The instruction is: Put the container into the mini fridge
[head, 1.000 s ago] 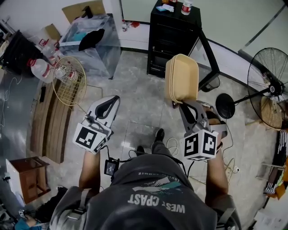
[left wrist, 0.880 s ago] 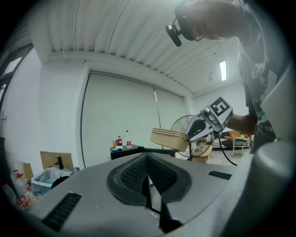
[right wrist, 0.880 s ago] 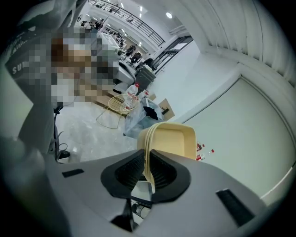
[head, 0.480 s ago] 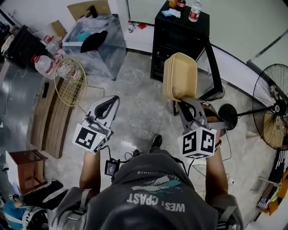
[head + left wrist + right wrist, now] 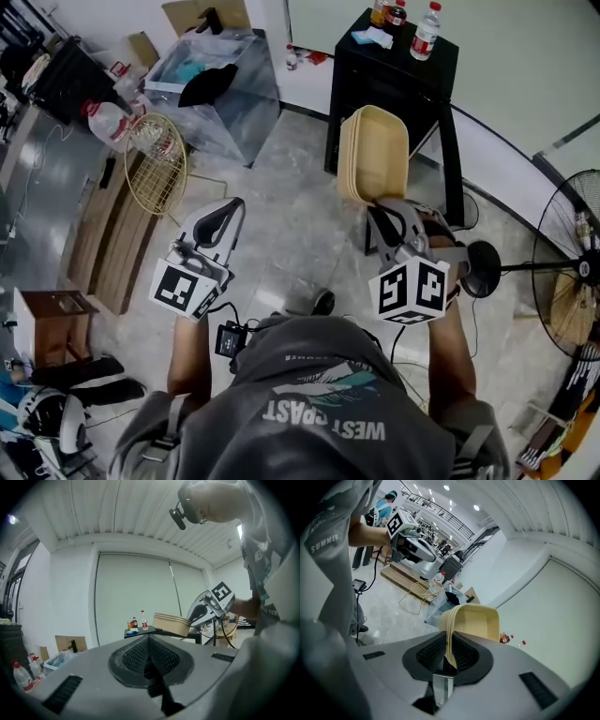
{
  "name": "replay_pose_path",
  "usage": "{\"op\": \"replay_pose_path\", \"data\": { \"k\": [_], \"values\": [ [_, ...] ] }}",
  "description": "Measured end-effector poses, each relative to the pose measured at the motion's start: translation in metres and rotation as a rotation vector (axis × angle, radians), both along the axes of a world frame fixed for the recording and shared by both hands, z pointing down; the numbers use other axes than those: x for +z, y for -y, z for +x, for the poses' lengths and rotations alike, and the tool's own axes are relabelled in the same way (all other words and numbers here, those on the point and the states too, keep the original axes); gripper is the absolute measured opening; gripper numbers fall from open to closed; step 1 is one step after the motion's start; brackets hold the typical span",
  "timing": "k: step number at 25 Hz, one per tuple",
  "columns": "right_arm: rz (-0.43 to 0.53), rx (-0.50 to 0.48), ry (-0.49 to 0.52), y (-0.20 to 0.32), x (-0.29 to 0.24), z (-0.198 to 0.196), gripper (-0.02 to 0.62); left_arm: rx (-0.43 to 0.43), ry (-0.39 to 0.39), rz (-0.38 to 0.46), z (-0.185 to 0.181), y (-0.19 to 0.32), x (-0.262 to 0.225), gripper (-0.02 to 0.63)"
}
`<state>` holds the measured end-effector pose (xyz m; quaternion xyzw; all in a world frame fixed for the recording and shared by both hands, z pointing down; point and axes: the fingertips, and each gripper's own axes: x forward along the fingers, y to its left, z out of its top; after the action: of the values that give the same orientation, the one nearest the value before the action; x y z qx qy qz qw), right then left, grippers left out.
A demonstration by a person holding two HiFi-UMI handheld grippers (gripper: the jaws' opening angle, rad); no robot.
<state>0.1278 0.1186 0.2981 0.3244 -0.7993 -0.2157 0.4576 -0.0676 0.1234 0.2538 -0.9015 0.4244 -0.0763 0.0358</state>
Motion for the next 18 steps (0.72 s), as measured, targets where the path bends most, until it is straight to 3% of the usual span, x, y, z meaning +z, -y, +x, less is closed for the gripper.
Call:
{"op": "replay_pose_path", "data": {
  "k": [10, 18],
  "values": [
    [-0.020, 0.004, 0.000, 0.033, 0.014, 0.007, 0.057, 0.002, 0.006, -0.010, 0.006, 0.027, 0.007, 0.017],
    [-0.036, 0.087, -0.027, 0.071, 0.021, 0.007, 0.057, 0.107, -0.024, -0.012, 0.015, 0.091, 0.013, 0.017]
  ]
}}
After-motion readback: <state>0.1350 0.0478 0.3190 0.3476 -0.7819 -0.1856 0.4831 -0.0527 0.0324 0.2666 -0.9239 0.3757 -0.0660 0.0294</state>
